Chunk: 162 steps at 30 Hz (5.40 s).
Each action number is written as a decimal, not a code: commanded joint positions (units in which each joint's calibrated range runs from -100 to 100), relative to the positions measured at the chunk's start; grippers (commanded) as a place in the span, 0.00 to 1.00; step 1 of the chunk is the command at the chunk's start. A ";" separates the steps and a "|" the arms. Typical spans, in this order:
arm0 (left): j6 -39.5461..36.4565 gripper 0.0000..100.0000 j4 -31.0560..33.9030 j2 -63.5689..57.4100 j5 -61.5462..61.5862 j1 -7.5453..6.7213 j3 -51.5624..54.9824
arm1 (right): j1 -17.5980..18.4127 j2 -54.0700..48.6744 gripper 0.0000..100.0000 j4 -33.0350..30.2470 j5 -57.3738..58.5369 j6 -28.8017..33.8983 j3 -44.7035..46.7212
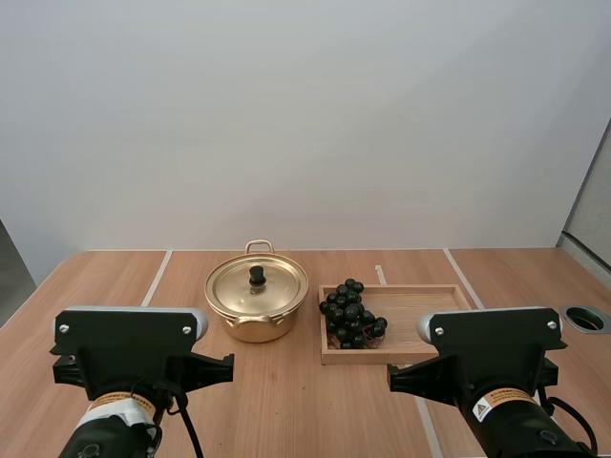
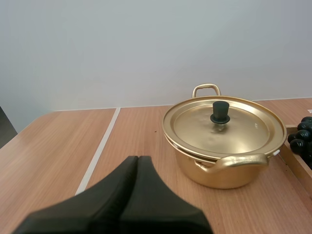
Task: Open the pot, put the grape inside, and close it
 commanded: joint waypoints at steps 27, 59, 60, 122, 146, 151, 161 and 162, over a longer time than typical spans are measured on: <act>0.14 0.00 0.09 -0.36 -1.37 0.07 0.00 | 0.06 -0.43 0.00 -0.44 -0.84 0.19 0.00; 0.14 0.00 0.39 -0.36 -1.35 0.07 0.00 | 0.06 -0.43 0.00 -0.44 -0.99 0.19 0.00; 0.14 0.00 0.72 -0.36 -1.35 0.07 0.00 | 0.06 -0.43 0.00 -0.44 -1.01 0.19 0.00; 30.75 0.00 -17.37 31.05 34.14 0.07 -52.16 | 0.06 35.39 0.00 3.37 26.66 -7.13 -56.28; 39.87 0.51 -25.54 61.00 37.01 -0.55 -56.96 | 0.06 49.62 0.21 10.97 27.26 -17.62 -56.76; 40.33 0.85 -26.39 63.65 36.81 -2.66 -56.96 | 0.06 53.28 0.71 11.92 27.26 -19.63 -56.76; 40.42 1.00 -26.08 70.41 32.62 -5.09 -56.96 | 0.06 56.07 0.90 12.06 27.99 -19.95 -56.76; 40.42 1.00 -26.08 71.24 32.26 -5.09 -56.96 | 0.06 56.07 0.90 12.06 27.99 -19.95 -56.76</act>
